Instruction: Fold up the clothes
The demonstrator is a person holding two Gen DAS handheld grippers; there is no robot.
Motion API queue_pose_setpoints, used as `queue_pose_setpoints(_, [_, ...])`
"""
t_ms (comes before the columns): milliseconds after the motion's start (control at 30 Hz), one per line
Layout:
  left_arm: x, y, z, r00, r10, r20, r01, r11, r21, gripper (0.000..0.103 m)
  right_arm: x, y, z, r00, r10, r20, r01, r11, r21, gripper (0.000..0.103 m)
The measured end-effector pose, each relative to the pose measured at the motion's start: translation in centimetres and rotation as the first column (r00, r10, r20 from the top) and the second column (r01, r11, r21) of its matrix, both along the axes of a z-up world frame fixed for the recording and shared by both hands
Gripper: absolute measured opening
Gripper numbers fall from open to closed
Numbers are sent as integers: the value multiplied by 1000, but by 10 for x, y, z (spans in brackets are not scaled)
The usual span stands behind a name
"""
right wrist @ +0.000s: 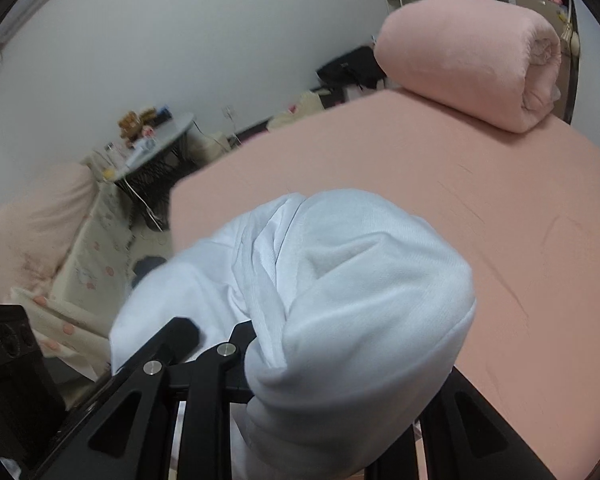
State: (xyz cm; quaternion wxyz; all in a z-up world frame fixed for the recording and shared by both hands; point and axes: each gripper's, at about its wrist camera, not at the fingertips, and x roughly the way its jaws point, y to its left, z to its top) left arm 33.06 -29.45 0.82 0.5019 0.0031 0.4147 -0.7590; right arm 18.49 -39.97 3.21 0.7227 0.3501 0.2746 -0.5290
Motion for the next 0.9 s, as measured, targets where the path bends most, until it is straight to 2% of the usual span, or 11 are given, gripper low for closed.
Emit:
queue_pose_setpoints(100, [-6, 7, -12, 1000, 8, 13, -9, 1000, 28, 11, -12, -2, -15, 1000, -23, 6, 22, 999, 30, 23])
queue_pose_setpoints(200, [-16, 16, -21, 998, 20, 66, -21, 1000, 22, 11, -23, -7, -26, 998, -48, 31, 46, 997, 62, 23])
queue_pose_setpoints(300, [-26, 23, -32, 994, 13, 104, -16, 999, 35, 11, -29, -11, -34, 998, -63, 17, 62, 995, 84, 24])
queue_pose_setpoints(467, [-28, 22, -47, 995, -8, 94, 2, 997, 72, 12, -40, -14, -47, 993, -115, 0, 114, 986, 121, 44])
queue_pose_setpoints(500, [-26, 22, -46, 996, -7, 84, 1, 998, 70, 14, -44, -13, -47, 991, -132, 7, 130, 984, 120, 48])
queue_pose_setpoints(633, [-20, 25, -40, 999, -20, 45, 18, 999, 48, 14, -56, -7, -39, 985, -168, 27, 164, 981, 108, 54])
queue_pose_setpoints(700, [-20, 29, -32, 997, -52, 63, 50, 998, 26, 14, -57, -4, -35, 985, -173, -3, 173, 980, 99, 59])
queue_pose_setpoints(767, [-21, 37, -24, 991, -74, 107, 75, 997, -7, 16, -57, -1, -31, 986, -166, -28, 168, 982, 89, 60])
queue_pose_setpoints(900, [-15, 43, -18, 984, -89, 157, 94, 995, -23, 24, -60, 5, -24, 986, -163, -21, 164, 982, 88, 63])
